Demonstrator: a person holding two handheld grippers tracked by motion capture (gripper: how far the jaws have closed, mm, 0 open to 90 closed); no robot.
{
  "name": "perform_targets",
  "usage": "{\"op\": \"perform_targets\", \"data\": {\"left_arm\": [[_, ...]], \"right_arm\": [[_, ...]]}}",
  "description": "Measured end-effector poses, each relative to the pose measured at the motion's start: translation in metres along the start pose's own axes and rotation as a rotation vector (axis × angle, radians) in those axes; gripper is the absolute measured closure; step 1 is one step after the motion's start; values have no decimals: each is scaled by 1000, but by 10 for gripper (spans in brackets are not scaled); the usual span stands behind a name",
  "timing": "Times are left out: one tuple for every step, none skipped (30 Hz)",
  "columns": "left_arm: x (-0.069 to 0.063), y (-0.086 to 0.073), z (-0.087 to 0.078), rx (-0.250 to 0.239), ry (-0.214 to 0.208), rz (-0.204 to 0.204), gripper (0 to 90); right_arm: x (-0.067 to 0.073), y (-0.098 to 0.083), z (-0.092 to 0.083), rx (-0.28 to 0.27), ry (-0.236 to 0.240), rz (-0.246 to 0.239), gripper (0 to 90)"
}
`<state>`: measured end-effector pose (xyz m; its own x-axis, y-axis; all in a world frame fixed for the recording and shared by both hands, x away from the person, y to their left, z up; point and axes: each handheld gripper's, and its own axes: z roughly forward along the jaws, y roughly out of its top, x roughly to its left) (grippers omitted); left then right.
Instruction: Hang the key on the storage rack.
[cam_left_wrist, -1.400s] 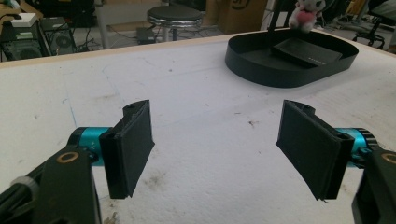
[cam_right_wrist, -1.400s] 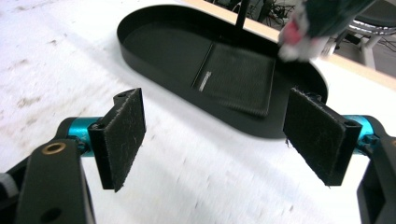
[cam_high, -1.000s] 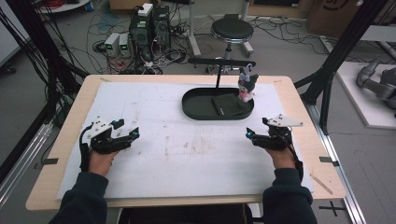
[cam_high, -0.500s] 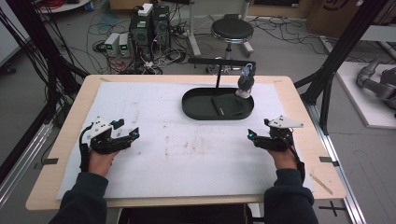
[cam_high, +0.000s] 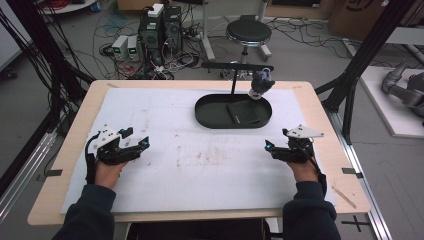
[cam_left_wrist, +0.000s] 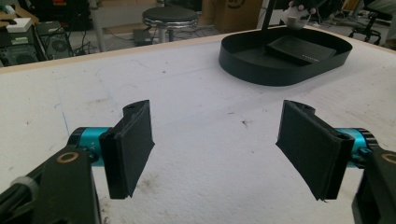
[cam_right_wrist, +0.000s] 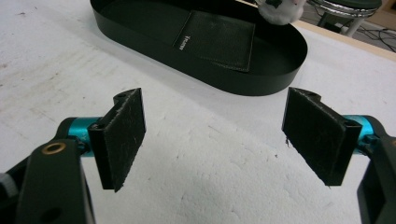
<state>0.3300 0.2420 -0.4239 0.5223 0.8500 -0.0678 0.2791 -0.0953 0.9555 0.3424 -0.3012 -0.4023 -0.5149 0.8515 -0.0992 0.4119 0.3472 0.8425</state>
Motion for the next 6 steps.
{"op": "perform_targets", "data": {"left_arm": [[0,0,0,0,0,1,263],[1,0,0,1,1,1,263],[1,0,0,2,1,1,263],[1,0,0,2,0,0,263],[1,0,0,3,2,1,263],[1,0,0,3,2,2,263]], "right_arm": [[0,0,0,-1,-1,0,219],[-1,0,0,-3,-1,0,219],[-1,0,0,-4,-1,1,219],[-1,0,-1,-4,-1,2,219],[-1,0,-1,-5,-1,0,219],[-1,0,-1,-5,0,2,219]]}}
